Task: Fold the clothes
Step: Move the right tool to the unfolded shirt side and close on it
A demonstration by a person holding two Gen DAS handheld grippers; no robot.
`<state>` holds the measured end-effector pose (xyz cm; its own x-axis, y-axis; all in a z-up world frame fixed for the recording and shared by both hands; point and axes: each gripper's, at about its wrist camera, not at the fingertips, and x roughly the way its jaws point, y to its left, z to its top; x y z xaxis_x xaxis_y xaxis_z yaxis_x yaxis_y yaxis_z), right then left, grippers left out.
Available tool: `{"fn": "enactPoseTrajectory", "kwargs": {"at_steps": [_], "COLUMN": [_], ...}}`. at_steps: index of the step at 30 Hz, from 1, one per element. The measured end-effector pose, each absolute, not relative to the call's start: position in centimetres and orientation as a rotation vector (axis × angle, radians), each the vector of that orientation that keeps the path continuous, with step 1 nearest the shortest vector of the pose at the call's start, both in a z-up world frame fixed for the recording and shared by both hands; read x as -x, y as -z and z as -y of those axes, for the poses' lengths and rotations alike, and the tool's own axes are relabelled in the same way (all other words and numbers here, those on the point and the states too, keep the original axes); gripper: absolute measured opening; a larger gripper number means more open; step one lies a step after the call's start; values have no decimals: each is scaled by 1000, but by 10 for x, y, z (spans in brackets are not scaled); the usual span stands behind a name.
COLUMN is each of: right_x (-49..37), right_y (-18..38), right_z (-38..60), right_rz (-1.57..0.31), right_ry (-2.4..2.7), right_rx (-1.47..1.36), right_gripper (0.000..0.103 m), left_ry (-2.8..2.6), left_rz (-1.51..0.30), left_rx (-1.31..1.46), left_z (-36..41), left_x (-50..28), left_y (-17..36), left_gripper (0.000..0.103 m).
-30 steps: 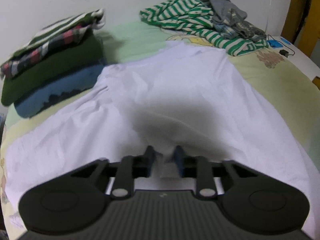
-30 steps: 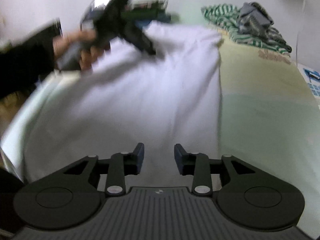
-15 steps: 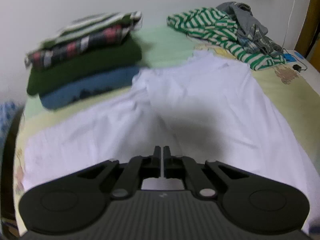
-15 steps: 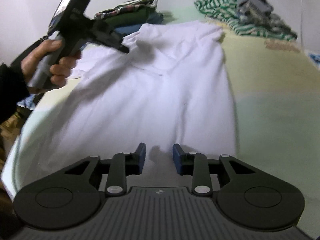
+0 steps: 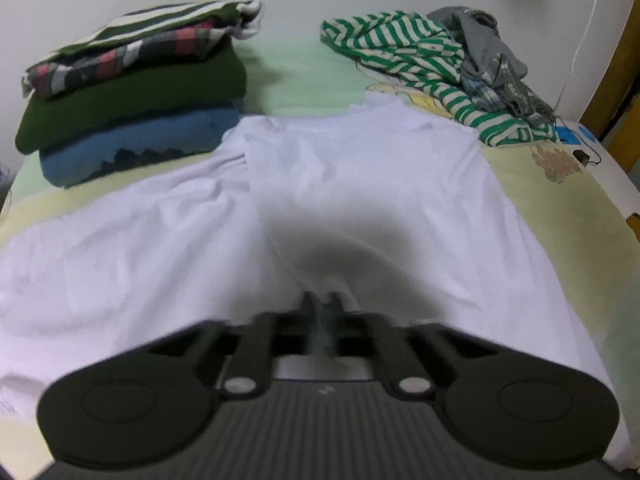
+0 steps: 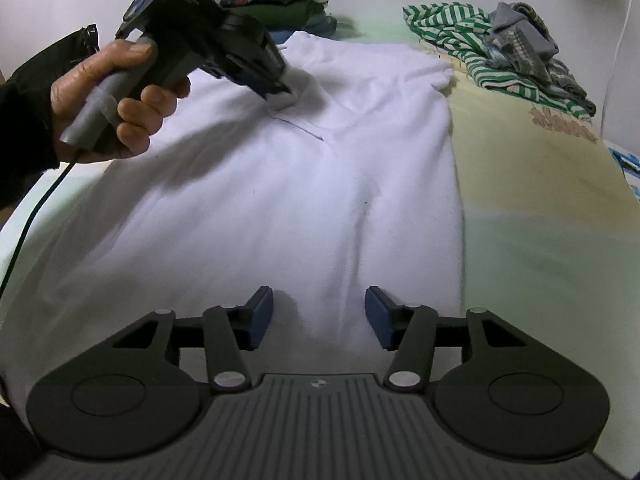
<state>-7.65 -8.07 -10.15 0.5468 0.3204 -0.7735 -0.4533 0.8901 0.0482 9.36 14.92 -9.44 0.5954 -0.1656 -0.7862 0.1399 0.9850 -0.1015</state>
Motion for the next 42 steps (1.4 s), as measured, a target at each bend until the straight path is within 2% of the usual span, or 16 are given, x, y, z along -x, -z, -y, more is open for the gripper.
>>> {"fn": "enactPoseTrajectory", "kwargs": {"at_steps": [1, 2, 7, 11, 18, 19, 20, 21, 22, 23, 31, 33, 35, 36, 39, 42], "right_x": [75, 71, 27, -26, -124, -136, -148, -155, -163, -168, -194, -196, -198, -199, -202, -206], "right_y": [99, 93, 45, 18, 16, 20, 23, 27, 30, 33, 67, 73, 78, 79, 83, 88], "right_z": [82, 87, 106, 94, 56, 49, 42, 35, 28, 20, -46, -53, -56, -55, -54, -52], "right_rz": [-886, -873, -782, -705, -718, -722, -727, -732, -736, -743, -765, -781, -786, -786, -788, -790], "right_ry": [-462, -462, -498, -538, -644, -658, -671, -678, -683, -700, -728, -726, -726, -725, -722, -719], "right_rx": [163, 150, 146, 280, 295, 282, 268, 244, 219, 193, 138, 122, 110, 107, 97, 88], "right_gripper": [39, 37, 37, 37, 37, 38, 38, 38, 39, 39, 42, 43, 45, 45, 44, 21], "left_ry": [170, 162, 110, 37, -43, -38, -38, -47, -59, -71, -98, -87, -79, -78, -77, -73], "left_rz": [-912, -908, -903, -910, -910, -901, -888, -877, -867, -858, -871, -855, -829, -820, -809, -846], "left_rx": [34, 42, 89, 124, 226, 259, 282, 288, 285, 282, 241, 250, 238, 227, 194, 162], "left_z": [-150, -153, -163, -168, -184, -185, -183, -180, -175, -170, -146, -146, -145, -143, -138, -132], "left_x": [-92, -89, -81, -74, -63, -60, -57, -57, -57, -57, -60, -54, -44, -40, -36, -48], "left_y": [93, 92, 90, 91, 89, 89, 89, 89, 89, 90, 102, 98, 92, 90, 88, 99], "left_gripper": [0, 0, 0, 0, 0, 4, 21, 32, 49, 54, 57, 63, 85, 88, 86, 77]}}
